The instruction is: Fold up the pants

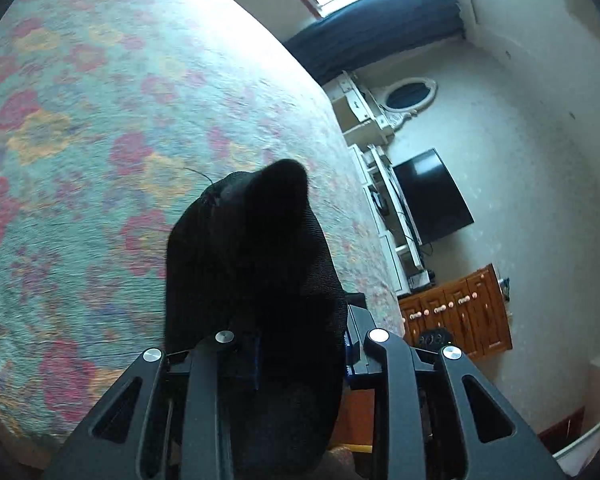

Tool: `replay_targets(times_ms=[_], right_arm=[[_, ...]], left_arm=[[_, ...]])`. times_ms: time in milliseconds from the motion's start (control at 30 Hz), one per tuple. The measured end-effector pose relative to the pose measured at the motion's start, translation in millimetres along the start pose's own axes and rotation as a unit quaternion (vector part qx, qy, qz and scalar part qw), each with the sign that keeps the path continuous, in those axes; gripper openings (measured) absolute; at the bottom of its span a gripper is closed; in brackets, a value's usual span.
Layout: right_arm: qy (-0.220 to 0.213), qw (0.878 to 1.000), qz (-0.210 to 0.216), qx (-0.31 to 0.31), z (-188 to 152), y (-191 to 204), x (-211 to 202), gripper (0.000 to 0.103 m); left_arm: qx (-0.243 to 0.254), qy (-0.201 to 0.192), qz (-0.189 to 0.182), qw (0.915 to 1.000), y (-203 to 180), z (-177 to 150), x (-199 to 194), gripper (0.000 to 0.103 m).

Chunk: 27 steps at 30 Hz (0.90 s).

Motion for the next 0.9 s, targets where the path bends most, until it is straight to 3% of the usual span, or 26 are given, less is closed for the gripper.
replay_targets(times_ms=[200, 300, 433, 567, 800, 867, 900], right_arm=[[-0.013, 1.0, 0.022, 0.015, 5.8, 5.2, -10.2, 0.072], [-0.039, 0.999, 0.014, 0.01, 14.5, 3.7, -23.2, 0.072], [-0.055, 0.998, -0.001, 0.018, 18.8, -10.7, -33.7, 0.072], [-0.066, 0.996, -0.013, 0.049, 20.8, -32.3, -39.1, 0.072], [-0.068, 0.995, -0.011, 0.076, 20.0, -50.2, -35.8, 0.072], [-0.064, 0.995, -0.01, 0.076, 18.4, -50.0, -33.6, 0.072], [-0.062, 0.995, -0.007, 0.077, 18.1, -48.8, -31.6, 0.072]], left_arm=[[0.049, 0.049, -0.02, 0.9974, -94.2, -12.6, 87.7, 0.028], [0.055, 0.079, -0.015, 0.9953, -111.6, -32.6, 140.1, 0.028], [0.023, 0.119, 0.0, 0.9927, -105.7, -54.9, 214.0, 0.028], [-0.002, 0.142, 0.043, 0.989, -75.0, -75.6, 262.4, 0.028], [0.036, 0.15, 0.109, 0.9819, -63.7, -91.6, 289.4, 0.029], [0.038, 0.156, 0.103, 0.9817, -69.3, -91.9, 290.4, 0.03], [0.027, 0.158, 0.079, 0.9838, -76.0, -91.4, 289.7, 0.03]])
Point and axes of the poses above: each gripper's, at about its wrist camera, not at the fingertips, and x roughly the way its jaws point, y to its left, z to its top, the point moved 8 cm from there along x, roughly the way its jaws point, and after that the axes turned 6 degrees about -x, right-handed, at the moved point
